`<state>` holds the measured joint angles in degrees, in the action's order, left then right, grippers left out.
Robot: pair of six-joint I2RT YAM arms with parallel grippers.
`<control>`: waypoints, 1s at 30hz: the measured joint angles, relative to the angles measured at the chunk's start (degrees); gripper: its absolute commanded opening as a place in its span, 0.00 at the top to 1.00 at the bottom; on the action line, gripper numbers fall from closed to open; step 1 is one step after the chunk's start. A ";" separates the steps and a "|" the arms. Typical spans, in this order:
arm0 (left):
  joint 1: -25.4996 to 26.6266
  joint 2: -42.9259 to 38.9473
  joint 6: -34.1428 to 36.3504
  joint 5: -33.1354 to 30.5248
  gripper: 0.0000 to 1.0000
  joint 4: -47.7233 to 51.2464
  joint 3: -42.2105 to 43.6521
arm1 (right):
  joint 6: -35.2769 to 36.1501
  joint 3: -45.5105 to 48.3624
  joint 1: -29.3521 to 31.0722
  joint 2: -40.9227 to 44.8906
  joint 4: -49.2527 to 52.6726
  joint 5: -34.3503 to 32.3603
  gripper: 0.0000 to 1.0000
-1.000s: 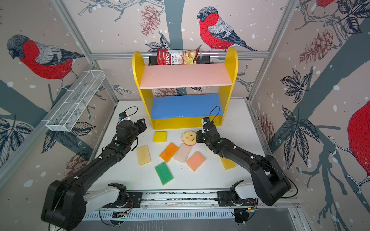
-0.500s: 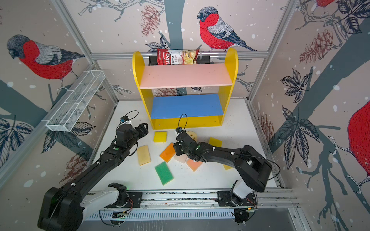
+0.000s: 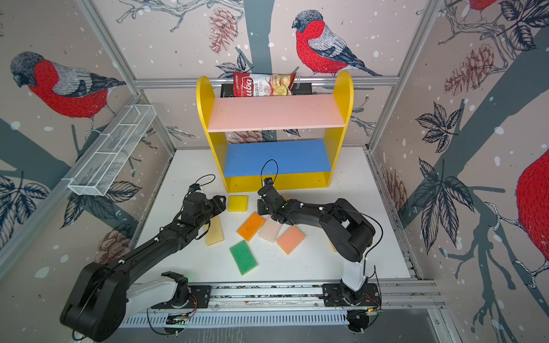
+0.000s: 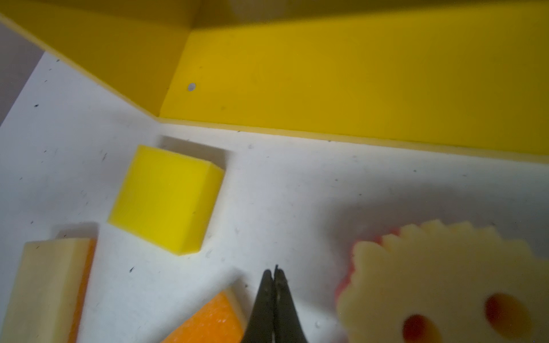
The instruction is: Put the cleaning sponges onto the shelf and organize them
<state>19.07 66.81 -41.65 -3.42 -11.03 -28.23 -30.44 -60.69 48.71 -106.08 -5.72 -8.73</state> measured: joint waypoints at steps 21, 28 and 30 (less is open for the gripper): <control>7.65 11.80 -0.07 -0.85 0.49 -2.89 -6.82 | -2.49 15.96 -15.89 18.56 4.04 -6.16 0.95; 13.75 17.92 1.22 -1.31 1.00 -2.84 -13.42 | -1.25 12.22 -10.60 18.18 3.41 -5.86 0.95; 15.43 21.79 1.09 -0.98 1.00 -1.92 -15.87 | -1.25 11.69 -10.10 17.99 3.32 -5.68 0.94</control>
<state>34.50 88.60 -40.56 -4.40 -12.95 -44.10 -31.68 -48.99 38.61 -88.09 -2.39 -14.41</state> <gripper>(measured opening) 0.050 0.050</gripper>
